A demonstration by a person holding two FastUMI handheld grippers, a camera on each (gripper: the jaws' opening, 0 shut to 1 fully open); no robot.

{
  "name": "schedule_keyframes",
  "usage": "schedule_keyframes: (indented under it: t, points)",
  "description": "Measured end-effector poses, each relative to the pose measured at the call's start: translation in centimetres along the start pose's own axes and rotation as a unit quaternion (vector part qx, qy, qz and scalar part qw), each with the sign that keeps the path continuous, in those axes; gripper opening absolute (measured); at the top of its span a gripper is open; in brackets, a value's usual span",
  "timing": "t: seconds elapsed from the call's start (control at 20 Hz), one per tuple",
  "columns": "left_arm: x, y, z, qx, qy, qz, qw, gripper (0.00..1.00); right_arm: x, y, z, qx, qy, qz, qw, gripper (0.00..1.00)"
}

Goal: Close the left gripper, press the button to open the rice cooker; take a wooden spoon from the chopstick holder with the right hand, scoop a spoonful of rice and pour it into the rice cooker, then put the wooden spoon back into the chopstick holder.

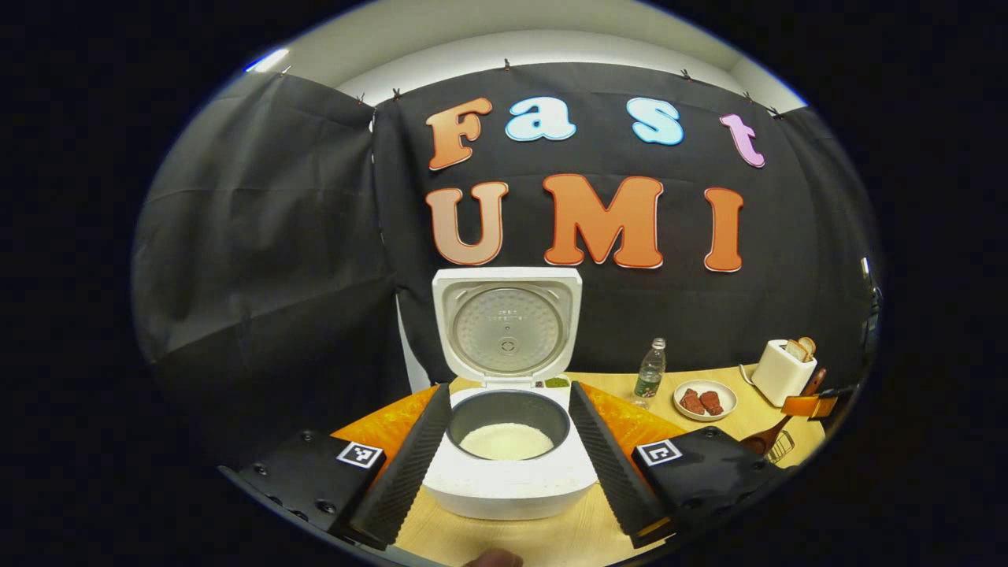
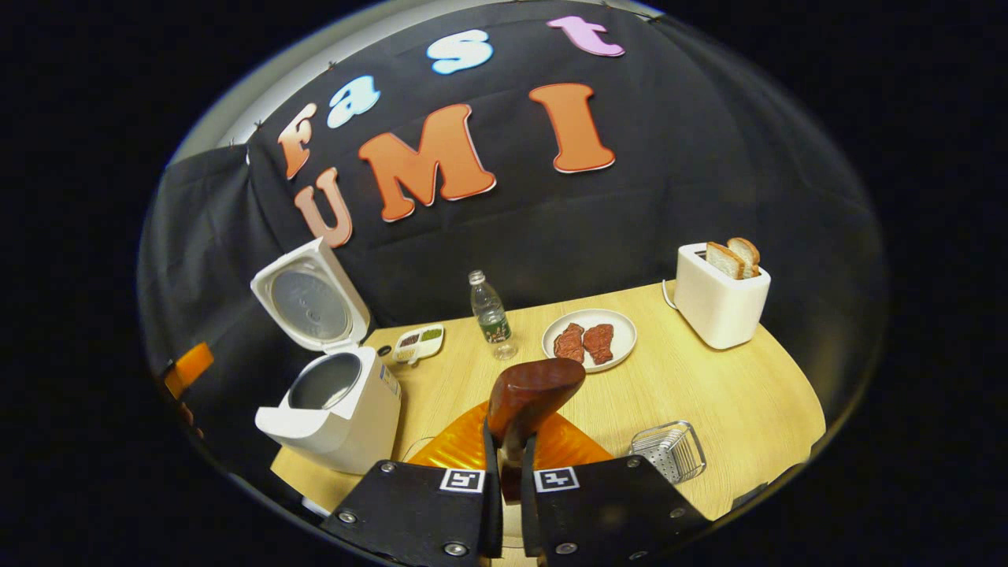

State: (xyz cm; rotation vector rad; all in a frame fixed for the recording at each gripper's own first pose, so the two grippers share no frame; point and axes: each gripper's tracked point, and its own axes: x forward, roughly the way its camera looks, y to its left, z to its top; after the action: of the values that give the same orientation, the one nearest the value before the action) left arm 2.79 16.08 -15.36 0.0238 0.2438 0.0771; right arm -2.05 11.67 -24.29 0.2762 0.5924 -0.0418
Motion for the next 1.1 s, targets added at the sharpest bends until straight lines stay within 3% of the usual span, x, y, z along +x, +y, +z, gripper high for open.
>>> schedule_keyframes:
  t: [0.15,0.2,0.45,0.7,0.8,1.05,1.1]
  points:
    - [-0.4,1.8,-1.0,-0.003,0.013,0.013,1.0,1.0,1.5,0.4,-2.2,-0.073,0.013,-0.026,0.997,0.09]
    - [-0.4,2.3,-1.2,-0.002,0.015,0.017,1.0,0.96,2.0,0.3,-2.5,-0.1,0.012,-0.039,0.994,0.09]
    - [-1.0,4.9,-2.4,0.004,0.03,0.04,0.999,1.0,3.3,1.2,-4.6,-0.198,0.016,-0.066,0.978,0.09]
    - [-0.6,5.7,-2.5,0.008,0.033,0.042,0.999,0.96,3.9,1.1,-7.7,-0.217,0.03,-0.086,0.972,0.09]
    - [-0.2,5.4,-2.7,0.01,0.036,0.037,0.999,1.0,3.8,1.3,-8.3,-0.208,0.026,-0.093,0.973,0.09]
    - [0.3,4.1,-2.8,0.018,0.041,0.017,0.999,0.96,3.4,1.5,-8.4,-0.18,0.015,-0.101,0.978,0.09]
    - [0.4,4.1,-2.9,0.02,0.04,0.015,0.999,1.0,3.5,1.5,-8.4,-0.169,0.016,-0.103,0.98,0.09]
